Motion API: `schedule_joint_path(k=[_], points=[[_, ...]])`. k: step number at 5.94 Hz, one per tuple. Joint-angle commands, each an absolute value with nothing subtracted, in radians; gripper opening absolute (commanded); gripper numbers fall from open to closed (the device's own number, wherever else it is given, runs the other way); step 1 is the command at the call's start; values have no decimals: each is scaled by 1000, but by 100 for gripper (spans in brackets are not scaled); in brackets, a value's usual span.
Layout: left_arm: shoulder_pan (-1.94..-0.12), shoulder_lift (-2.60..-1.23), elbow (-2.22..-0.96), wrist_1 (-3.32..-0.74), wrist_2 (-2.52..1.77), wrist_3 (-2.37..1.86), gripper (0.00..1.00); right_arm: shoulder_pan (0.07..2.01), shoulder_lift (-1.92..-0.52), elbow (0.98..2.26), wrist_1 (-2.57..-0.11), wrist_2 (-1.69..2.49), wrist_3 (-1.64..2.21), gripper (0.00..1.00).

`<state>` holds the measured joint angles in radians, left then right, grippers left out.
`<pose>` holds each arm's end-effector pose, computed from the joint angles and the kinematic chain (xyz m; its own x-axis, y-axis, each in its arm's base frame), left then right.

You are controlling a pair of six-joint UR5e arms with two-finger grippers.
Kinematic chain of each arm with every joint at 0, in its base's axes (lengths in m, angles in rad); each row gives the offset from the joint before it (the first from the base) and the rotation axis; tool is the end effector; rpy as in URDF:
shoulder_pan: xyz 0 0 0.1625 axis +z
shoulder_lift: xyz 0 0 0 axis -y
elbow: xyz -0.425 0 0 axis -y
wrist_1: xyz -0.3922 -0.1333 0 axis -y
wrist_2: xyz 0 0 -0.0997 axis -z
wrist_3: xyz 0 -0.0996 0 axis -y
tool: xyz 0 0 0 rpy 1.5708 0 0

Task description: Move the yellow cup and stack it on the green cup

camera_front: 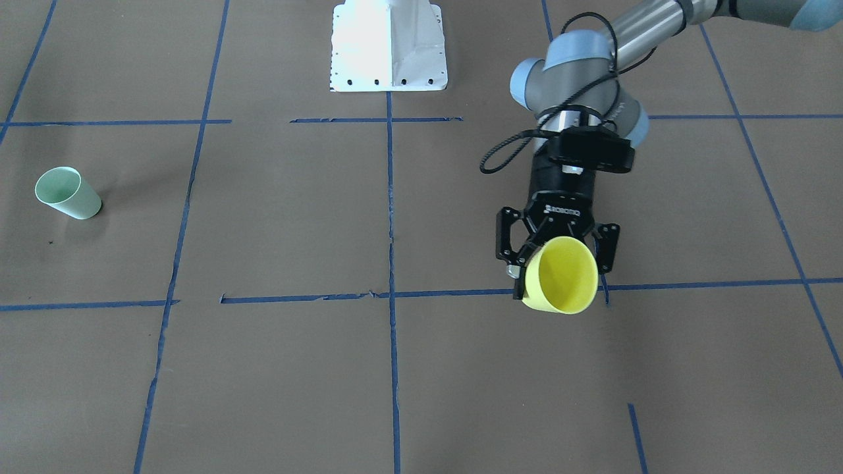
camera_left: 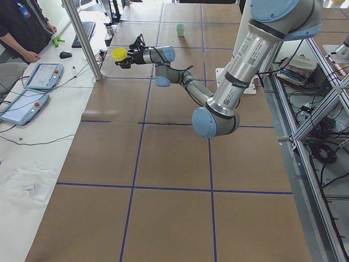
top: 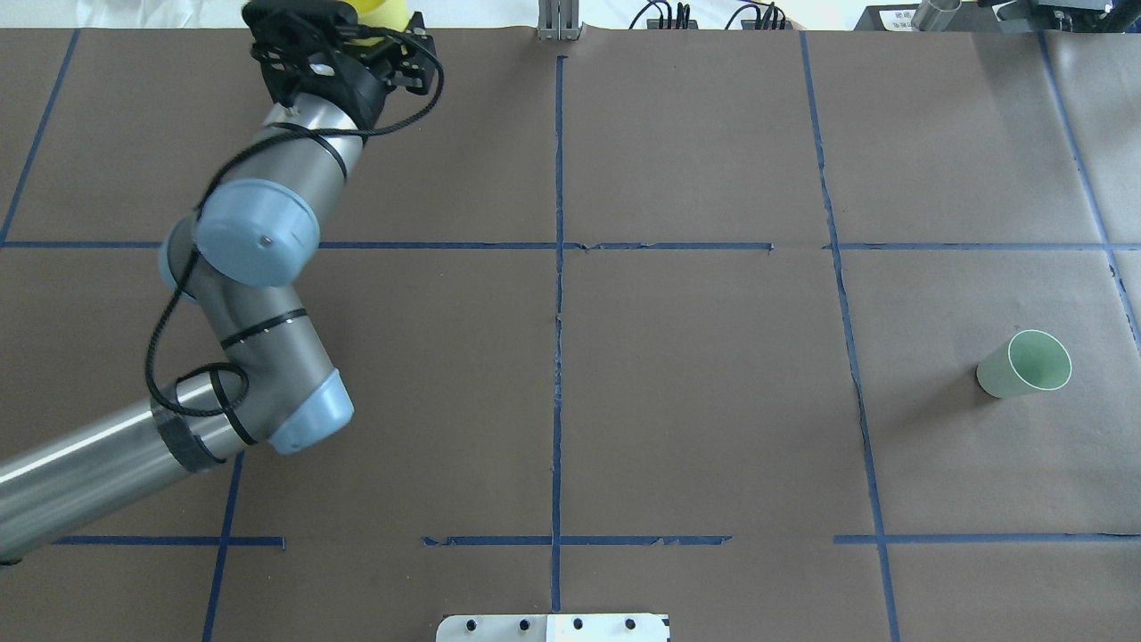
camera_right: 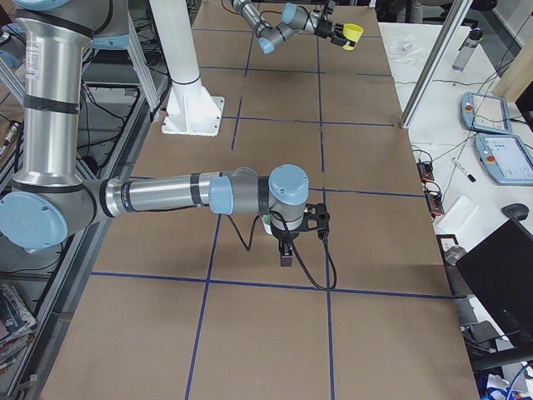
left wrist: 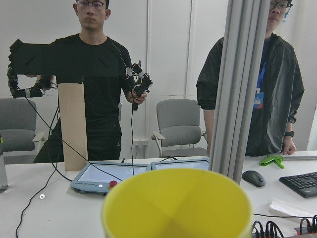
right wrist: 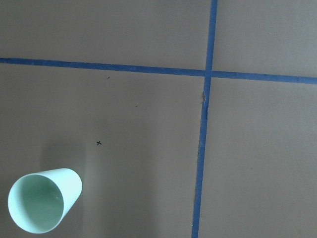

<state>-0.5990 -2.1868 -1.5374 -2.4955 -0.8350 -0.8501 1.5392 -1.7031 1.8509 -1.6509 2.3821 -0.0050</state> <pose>0.4265 -0.5335 0.1988 0.6802 0.1279 -0.7217 0.6951 0.1999 0.6906 0.0473 -0.4377 0.5877 0.6865 -0.0758 0.7232 0.0349 0.9968 0.0713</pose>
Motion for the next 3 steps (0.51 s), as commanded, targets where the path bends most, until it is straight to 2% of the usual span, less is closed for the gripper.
schedule_joint_path(k=[1, 3], points=[[-459, -2279, -1532, -2296, -601, -938, 37, 1526, -1668, 1855, -1657, 2382, 29, 100], [-440, -2368, -1519, -2150, -594, -983, 37, 1461, -1590, 1867, -1663, 2384, 185, 100]])
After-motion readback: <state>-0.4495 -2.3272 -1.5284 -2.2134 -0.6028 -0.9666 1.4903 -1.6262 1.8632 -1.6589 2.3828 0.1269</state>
